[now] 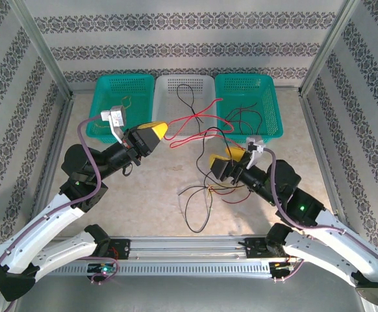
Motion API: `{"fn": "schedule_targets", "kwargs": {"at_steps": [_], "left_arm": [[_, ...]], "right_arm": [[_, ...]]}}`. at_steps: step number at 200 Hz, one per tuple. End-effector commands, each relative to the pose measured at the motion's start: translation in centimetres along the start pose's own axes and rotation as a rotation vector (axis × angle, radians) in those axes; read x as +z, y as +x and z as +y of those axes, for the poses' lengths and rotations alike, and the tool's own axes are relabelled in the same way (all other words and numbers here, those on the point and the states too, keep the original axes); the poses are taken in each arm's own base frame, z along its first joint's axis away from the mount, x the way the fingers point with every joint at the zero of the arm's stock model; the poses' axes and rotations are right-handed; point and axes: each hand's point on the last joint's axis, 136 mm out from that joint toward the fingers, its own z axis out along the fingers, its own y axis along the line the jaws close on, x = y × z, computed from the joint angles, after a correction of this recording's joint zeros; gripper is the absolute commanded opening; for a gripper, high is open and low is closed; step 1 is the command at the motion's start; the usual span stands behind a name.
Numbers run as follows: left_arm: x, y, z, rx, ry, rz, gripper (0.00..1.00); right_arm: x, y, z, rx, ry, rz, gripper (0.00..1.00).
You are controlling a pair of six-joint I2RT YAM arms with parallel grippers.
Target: Untangle the cables
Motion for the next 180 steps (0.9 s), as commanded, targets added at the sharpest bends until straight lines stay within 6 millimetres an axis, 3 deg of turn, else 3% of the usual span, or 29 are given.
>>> {"fn": "schedule_targets", "kwargs": {"at_steps": [1, 62, 143, 180], "left_arm": [[-0.3, -1.2, -1.7, 0.045, 0.043, -0.015, 0.00], [-0.4, -1.4, -2.2, 0.046, 0.050, -0.014, 0.00], [-0.8, -1.5, -2.4, 0.060, 0.046, -0.016, 0.00], [-1.0, -1.5, -2.4, 0.071, 0.043, -0.017, 0.00]], "right_arm": [[0.9, -1.4, 0.7, -0.036, -0.021, -0.024, 0.84], [3.1, -2.9, 2.0, -0.010, -0.114, -0.061, 0.83], [2.9, -3.3, -0.1, 0.010, -0.046, -0.087, 0.75], [3.1, -3.0, -0.4, 0.024, -0.046, -0.073, 0.37]]}}
